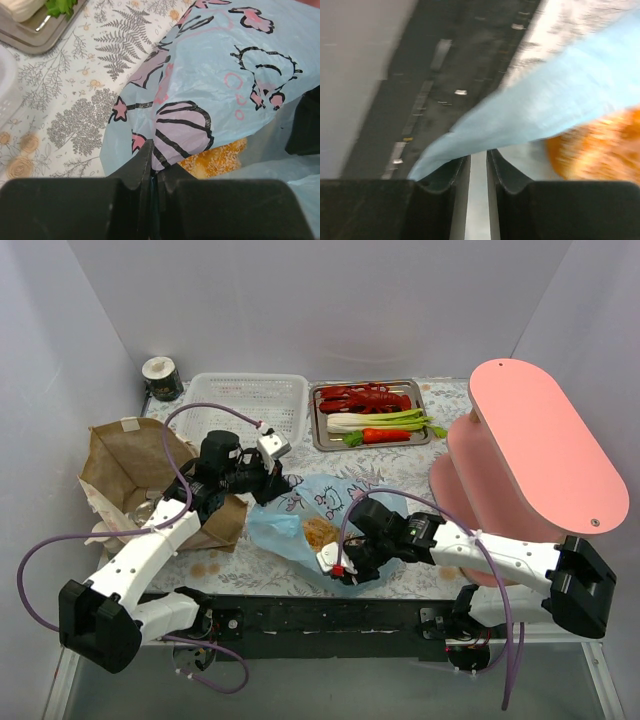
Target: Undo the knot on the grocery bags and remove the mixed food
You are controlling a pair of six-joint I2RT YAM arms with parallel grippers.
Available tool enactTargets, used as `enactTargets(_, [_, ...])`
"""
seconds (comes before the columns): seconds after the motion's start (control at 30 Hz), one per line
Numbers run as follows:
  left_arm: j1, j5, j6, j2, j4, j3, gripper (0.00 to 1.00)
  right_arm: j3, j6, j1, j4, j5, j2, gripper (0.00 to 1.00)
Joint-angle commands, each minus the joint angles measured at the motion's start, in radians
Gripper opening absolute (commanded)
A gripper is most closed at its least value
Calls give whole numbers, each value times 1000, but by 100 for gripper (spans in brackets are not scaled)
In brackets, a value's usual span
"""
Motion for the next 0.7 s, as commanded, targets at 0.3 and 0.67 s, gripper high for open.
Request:
enactTargets(0.3, [0, -18, 78, -26, -89, 41, 5, 123, -77, 1, 207, 269, 145, 49])
enactTargets(0.67, [35, 7, 64, -72, -91, 0, 6, 2, -83, 0, 330, 437, 185, 25])
